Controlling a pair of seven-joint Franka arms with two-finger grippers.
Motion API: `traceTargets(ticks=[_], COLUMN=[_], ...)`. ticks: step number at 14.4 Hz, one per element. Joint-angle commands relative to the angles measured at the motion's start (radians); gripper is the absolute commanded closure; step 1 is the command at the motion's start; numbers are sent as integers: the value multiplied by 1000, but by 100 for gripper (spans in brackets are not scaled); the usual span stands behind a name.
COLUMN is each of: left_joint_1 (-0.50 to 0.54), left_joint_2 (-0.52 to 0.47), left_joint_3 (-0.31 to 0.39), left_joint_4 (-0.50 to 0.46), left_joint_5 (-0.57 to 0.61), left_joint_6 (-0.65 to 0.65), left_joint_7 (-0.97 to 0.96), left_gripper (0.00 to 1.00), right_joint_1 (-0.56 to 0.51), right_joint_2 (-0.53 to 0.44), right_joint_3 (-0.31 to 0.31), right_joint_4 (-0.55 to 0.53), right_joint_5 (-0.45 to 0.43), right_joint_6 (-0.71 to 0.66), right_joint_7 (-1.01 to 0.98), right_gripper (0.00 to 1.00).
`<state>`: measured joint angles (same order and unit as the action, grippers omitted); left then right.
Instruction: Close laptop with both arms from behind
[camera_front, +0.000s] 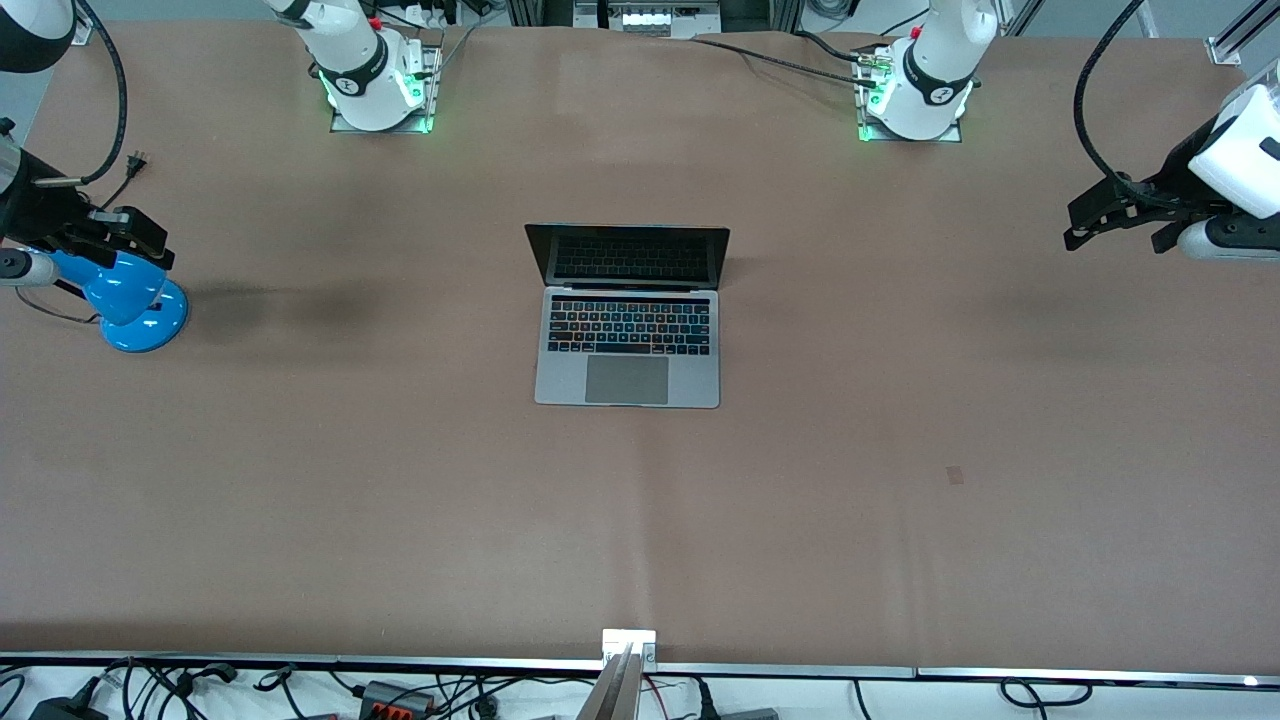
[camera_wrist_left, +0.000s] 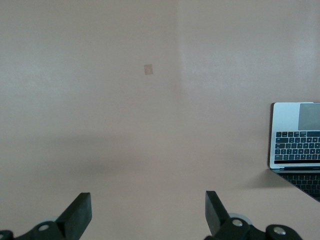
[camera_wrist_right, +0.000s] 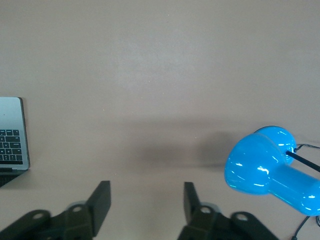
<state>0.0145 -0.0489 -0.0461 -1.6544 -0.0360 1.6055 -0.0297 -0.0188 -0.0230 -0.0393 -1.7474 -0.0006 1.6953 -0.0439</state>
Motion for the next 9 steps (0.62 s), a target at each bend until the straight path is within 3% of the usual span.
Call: traceTargets(ticks=[1, 5, 9], left_joint_1=[-1, -1, -1], left_joint_2=[9, 9, 9], left_joint_3=[-1, -1, -1], left_joint_4=[24, 24, 24], left_joint_5=[-7, -7, -7], left_joint_6=[-13, -13, -13], left_joint_7=[-2, -2, -1], left_gripper=[0, 0, 0], right_joint_1=[7, 22, 28], right_joint_2=[-9, -5, -5], right_joint_3=[-1, -1, -1], right_joint_4=[-9, -9, -7], right_joint_5=[5, 4, 4], right_joint_6=[-2, -9, -11], right_joint_7=[-4, -5, -7], right_gripper=[53, 69, 98])
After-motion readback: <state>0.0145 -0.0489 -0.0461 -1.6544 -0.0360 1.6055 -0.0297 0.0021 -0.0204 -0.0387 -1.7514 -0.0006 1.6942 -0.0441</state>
